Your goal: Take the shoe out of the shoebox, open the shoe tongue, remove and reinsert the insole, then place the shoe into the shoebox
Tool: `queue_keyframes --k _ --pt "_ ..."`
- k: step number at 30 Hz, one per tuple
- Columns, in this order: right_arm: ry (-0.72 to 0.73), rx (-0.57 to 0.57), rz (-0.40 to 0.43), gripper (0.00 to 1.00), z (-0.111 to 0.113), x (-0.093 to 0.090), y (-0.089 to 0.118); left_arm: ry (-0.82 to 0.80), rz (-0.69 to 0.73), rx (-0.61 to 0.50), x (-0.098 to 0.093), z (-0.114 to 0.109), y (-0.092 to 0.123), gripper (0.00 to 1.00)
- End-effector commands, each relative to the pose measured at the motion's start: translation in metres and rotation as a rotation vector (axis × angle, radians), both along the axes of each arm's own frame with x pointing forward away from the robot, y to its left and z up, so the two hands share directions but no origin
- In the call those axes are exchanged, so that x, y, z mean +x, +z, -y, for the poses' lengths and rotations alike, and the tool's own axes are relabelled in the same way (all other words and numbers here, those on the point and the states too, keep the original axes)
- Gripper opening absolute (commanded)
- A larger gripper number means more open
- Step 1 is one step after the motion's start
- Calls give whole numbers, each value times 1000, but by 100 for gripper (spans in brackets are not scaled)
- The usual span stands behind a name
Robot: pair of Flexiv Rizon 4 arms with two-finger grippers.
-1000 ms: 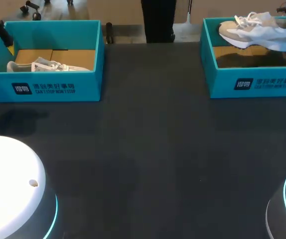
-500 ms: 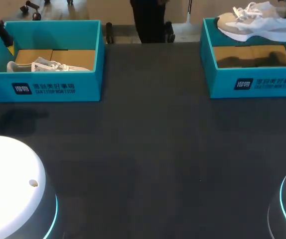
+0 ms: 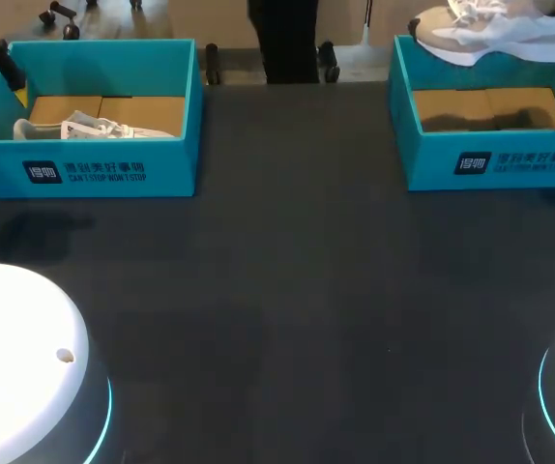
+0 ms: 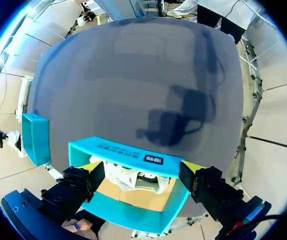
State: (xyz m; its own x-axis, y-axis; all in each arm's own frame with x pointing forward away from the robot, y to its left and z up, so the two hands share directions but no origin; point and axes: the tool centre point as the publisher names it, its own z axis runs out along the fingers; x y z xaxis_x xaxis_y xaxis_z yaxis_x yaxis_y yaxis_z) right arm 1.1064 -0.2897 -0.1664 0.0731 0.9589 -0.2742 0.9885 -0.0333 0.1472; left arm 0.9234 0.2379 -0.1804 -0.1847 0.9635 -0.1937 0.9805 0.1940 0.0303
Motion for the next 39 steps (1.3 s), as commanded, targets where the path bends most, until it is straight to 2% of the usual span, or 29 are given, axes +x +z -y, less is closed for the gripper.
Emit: queue_keyframes --k 1,8,19,33,39 --pt "8 -27 37 0 -12 -15 12 1 5 3 -2 0 0 100" --pt "-6 -31 52 0 -30 -38 20 1 5 3 -2 0 0 100" --pt "-31 -42 64 0 -68 -89 31 1 5 3 -2 0 0 100" --pt "-40 -63 53 0 -125 -159 45 1 5 3 -2 0 0 100" --pt "-34 -70 37 0 -155 -180 48 1 5 3 -2 0 0 100"
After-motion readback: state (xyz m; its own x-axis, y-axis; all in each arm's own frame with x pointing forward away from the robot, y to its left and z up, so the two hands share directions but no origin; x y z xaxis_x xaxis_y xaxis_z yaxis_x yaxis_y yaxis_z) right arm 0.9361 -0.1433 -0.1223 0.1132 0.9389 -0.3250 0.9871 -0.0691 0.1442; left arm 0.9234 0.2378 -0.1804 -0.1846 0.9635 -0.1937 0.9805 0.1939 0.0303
